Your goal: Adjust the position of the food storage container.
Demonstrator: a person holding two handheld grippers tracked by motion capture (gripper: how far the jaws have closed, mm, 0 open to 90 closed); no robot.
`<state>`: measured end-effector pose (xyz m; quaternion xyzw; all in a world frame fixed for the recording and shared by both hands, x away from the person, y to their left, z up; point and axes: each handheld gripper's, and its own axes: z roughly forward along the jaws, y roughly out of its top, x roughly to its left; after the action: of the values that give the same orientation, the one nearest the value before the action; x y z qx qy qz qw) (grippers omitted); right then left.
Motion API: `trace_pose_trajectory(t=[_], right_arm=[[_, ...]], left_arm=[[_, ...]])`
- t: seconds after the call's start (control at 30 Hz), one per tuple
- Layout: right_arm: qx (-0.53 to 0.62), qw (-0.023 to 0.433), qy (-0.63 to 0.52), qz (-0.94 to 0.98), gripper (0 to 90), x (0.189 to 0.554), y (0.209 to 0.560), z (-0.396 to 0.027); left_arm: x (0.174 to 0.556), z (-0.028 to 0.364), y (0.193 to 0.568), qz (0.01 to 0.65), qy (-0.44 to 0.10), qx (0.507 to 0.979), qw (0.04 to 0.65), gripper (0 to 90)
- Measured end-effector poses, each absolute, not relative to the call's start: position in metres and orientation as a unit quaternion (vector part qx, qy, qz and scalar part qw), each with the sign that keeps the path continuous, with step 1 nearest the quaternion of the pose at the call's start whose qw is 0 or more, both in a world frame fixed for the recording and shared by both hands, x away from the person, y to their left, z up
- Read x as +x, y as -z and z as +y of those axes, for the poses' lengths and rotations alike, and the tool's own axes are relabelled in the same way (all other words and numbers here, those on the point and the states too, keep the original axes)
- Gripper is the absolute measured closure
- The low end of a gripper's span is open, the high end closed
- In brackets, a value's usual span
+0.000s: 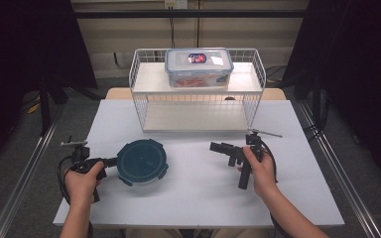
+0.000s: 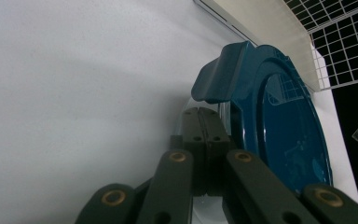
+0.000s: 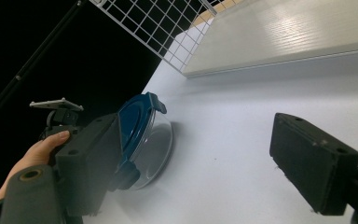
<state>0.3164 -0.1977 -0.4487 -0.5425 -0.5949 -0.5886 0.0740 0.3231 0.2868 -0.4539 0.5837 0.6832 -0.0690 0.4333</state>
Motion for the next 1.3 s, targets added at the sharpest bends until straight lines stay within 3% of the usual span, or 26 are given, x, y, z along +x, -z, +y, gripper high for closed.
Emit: trace_pose_trajectory(t=[1.3], right_arm=[[-0.561, 0.062, 0.581, -0.586, 16.9, 0.307, 0.453, -0.212]], left_arm=[[0.338, 0.208, 0.459, 0.657, 0.107, 0.605, 0.436, 90.0]])
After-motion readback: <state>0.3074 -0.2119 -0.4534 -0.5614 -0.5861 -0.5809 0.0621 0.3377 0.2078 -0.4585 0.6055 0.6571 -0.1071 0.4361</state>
